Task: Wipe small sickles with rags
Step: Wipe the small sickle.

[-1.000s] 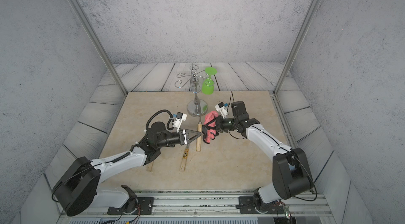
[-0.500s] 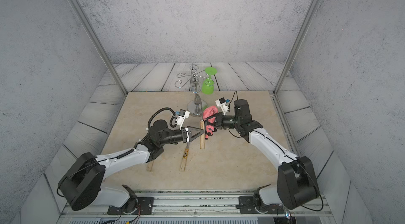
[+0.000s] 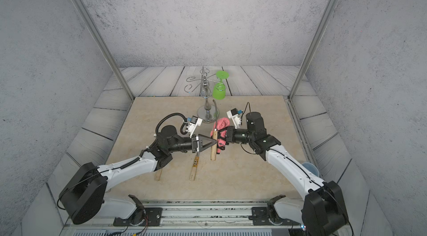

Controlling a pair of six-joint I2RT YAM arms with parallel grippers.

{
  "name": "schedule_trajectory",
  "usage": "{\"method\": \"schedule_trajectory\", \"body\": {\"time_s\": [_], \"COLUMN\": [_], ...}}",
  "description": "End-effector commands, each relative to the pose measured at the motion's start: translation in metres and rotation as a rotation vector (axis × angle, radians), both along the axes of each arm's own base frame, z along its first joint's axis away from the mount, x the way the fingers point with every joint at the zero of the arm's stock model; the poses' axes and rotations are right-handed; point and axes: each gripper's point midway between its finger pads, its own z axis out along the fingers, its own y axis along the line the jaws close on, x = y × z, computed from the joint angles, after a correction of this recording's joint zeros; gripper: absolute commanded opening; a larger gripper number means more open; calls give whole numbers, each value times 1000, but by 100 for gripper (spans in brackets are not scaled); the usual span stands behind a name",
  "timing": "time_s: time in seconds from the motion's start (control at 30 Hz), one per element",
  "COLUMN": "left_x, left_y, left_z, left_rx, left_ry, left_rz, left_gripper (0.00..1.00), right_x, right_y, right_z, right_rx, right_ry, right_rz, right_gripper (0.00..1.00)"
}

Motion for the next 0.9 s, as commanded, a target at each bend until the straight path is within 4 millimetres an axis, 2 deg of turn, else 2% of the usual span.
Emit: {"method": "schedule_trajectory", "body": {"time_s": [0.0,0.23,0.33,0.47,0.63,0.87], "left_x": [51,61,57,44,29,21], "left_y": [16,31,36,42,50,47], "left_z": [11,33,42,39,25,21], "left_rx": [3,-16,-17,-22,-41,-64], "left_ry": [-23,-55,-73,-54,-5,19], "left_rz": [223,268,271,259,242,191], "left_gripper": [0,0,0,0,0,0], "right_x": [-68,-78,-72,-54,-42,-38], "right_y": [10,3,-2,-10,-7,11], "right_z": [15,-10,-24,-30,-2,36], "right_rx": [54,-4,-58,-96,-28,61], "right_ry": [7,50,68,62,-49,-151], "right_rz": [244,235,191,122,153,304], "right_gripper": [11,11,11,10,10,10]}}
